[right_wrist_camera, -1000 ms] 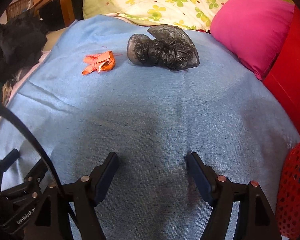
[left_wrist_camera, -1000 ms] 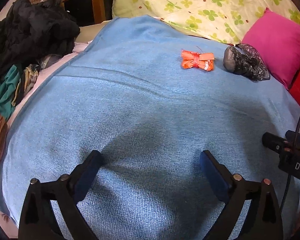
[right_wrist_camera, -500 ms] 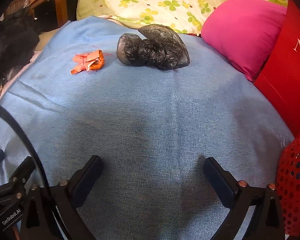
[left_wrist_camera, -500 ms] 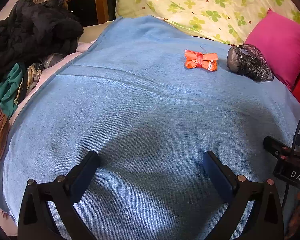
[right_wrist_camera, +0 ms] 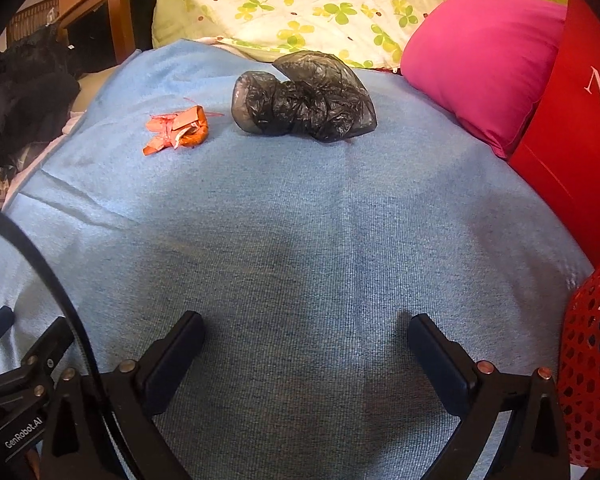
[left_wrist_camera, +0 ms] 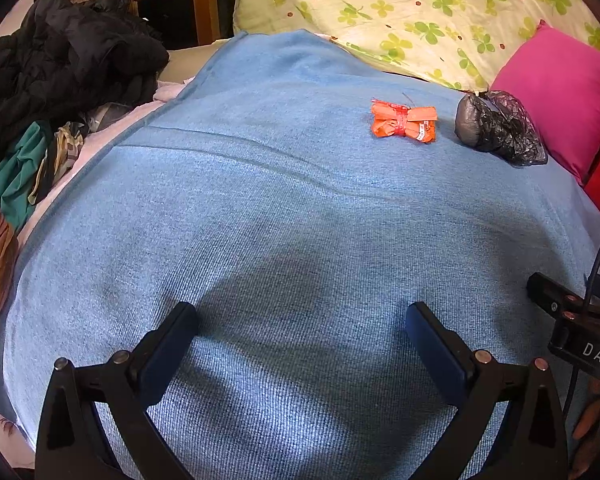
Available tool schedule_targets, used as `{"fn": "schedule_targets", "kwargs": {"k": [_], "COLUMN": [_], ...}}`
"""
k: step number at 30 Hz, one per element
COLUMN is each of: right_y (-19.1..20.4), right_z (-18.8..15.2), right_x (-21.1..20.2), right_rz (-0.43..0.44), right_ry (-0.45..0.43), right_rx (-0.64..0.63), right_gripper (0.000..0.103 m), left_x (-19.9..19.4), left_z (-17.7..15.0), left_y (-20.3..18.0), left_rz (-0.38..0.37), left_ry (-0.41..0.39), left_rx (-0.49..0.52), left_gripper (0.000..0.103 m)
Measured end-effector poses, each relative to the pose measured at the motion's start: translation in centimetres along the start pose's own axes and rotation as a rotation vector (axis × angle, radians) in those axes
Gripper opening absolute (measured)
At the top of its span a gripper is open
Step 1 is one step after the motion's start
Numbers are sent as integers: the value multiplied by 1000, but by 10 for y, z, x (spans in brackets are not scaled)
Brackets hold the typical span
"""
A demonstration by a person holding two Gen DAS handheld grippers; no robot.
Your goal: Collect trash
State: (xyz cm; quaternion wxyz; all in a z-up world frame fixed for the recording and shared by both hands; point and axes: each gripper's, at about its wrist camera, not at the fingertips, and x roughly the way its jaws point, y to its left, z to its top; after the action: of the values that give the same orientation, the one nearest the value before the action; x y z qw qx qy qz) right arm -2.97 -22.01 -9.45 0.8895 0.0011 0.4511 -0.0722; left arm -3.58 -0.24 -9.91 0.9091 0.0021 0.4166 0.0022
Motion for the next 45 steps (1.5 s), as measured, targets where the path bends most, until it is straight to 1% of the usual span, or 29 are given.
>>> {"fn": "schedule_targets", "kwargs": {"k": [5,15,21,25,31,36,39,42,45], "right_y": [1,2,1,-1,-3,-4,-4,-2,-1], "right_z": [0,-2,-1,1,-3,1,4,8,10], "right_x": [-1,-2,-2,-2,-4,-2,-3,-3,-2], "right_rz": [7,3,5,19,52,71,77,95,103], "right_ry": [1,-8,1,25,21,72,113,160,186], "right_rx": [-10,-16,-18,-31,-78,-104,-98,-126,-135], "right_gripper": [103,103,103,103,103,103,103,103,103], "left_x": [-1,-2,-2,-2,-2,-2,-2,-1,-1], "left_z": [0,-2,-2,-1,-2,-1,-1,0,0], "left_y": [0,-1,-1,-1,-1,-1,-1,-1,-2], "left_rz": [1,17,12,10,14,13,9,8,11], "left_ry": [2,-18,-15,-15,-19,-21,-20,-20,-22], "left_rx": [-5,-3,-4,-5,-4,1,4,3,3], "left_gripper": [103,103,103,103,103,103,103,103,103]}}
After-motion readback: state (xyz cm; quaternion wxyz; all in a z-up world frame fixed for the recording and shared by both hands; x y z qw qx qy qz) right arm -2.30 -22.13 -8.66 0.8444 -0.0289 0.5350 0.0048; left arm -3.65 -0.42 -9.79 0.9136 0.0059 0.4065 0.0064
